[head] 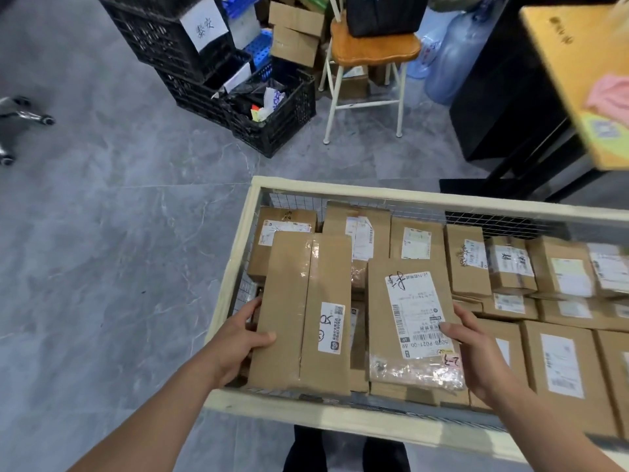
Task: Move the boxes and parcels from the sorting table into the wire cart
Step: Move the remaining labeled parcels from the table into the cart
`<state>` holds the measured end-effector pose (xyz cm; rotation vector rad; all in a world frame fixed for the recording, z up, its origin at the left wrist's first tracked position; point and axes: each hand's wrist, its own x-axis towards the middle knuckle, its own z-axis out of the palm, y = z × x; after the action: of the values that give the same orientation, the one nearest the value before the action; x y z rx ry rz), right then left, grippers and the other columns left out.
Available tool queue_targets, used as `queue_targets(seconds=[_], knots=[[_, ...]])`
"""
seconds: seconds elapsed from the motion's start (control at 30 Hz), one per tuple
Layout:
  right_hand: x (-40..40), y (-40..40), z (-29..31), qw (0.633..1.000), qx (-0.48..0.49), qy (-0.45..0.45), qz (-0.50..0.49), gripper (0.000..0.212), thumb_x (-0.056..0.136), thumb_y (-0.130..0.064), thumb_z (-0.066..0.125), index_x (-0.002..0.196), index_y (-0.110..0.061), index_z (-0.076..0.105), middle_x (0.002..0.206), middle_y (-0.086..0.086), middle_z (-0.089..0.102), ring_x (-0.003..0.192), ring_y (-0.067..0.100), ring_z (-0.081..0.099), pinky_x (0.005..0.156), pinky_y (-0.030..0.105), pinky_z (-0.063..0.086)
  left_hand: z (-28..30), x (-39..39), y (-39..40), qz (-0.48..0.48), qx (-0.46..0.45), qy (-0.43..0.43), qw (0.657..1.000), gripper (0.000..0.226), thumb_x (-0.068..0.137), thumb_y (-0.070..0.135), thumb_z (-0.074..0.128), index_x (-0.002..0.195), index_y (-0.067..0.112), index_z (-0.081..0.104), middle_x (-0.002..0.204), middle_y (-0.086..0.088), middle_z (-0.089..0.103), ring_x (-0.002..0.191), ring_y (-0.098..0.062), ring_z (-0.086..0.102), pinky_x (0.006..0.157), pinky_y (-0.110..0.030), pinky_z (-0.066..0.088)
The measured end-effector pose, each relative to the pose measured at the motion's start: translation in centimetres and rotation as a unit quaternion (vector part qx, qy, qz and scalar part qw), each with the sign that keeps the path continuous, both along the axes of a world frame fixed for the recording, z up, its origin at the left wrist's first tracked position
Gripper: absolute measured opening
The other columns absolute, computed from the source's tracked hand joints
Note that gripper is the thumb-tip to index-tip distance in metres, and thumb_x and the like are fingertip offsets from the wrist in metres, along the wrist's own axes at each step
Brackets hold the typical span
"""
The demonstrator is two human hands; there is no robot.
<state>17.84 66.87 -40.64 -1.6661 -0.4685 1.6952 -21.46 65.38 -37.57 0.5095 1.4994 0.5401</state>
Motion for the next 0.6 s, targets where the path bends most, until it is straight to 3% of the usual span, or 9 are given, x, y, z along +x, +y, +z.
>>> queue_targets(seconds=[0.13, 0.27, 0.4, 0.6], knots=[[1.4, 0.7, 2.4, 0.999, 0.031, 0.016, -0.027, 0.078, 0.067, -0.009, 0.073, 0.142, -0.022, 0.053, 0.123, 0.021, 0.070, 0.110, 0.046, 0.066, 0.093, 0.058, 0.051, 1.7, 1.8, 2.0, -0.003, 0.034, -0.020, 0.999, 0.069, 0.090, -0.005, 0.066, 0.143, 0.035, 0.045, 0.128, -0.010, 0.066, 0.109, -0.028, 0.067, 0.075, -0.037, 0.058], [2.7, 1.0, 4.8, 0.996, 0.079, 0.017, -0.048, 0.074, 0.066, -0.006, 0.072, 0.136, -0.018, 0.056, 0.116, 0.017, 0.073, 0.100, 0.039, 0.069, 0.088, 0.051, 0.054, 3.6, 3.0, 3.9, -0.018, 0.064, -0.033, 0.997, 0.077, 0.080, 0.003, 0.077, 0.144, 0.033, 0.046, 0.129, -0.011, 0.064, 0.114, -0.030, 0.065, 0.085, -0.044, 0.057], [3.7, 0.9, 6.3, 0.993, 0.091, 0.017, -0.066, 0.075, 0.064, -0.011, 0.069, 0.138, -0.019, 0.055, 0.119, 0.018, 0.072, 0.108, 0.044, 0.066, 0.097, 0.060, 0.048, 5.4, 3.8, 5.1, -0.035, 0.086, -0.042, 0.995, 0.088, 0.070, 0.006, 0.079, 0.148, 0.031, 0.044, 0.122, -0.008, 0.070, 0.111, -0.027, 0.068, 0.084, -0.042, 0.057], [4.3, 0.3, 7.1, 0.991, 0.101, 0.017, -0.082, 0.074, 0.065, -0.012, 0.068, 0.137, -0.021, 0.057, 0.118, 0.016, 0.073, 0.106, 0.041, 0.067, 0.091, 0.053, 0.052, 7.1, 4.4, 5.5, -0.044, 0.107, -0.043, 0.992, 0.078, 0.085, -0.007, 0.069, 0.149, 0.031, 0.043, 0.111, -0.005, 0.075, 0.109, -0.029, 0.068, 0.082, -0.044, 0.057]])
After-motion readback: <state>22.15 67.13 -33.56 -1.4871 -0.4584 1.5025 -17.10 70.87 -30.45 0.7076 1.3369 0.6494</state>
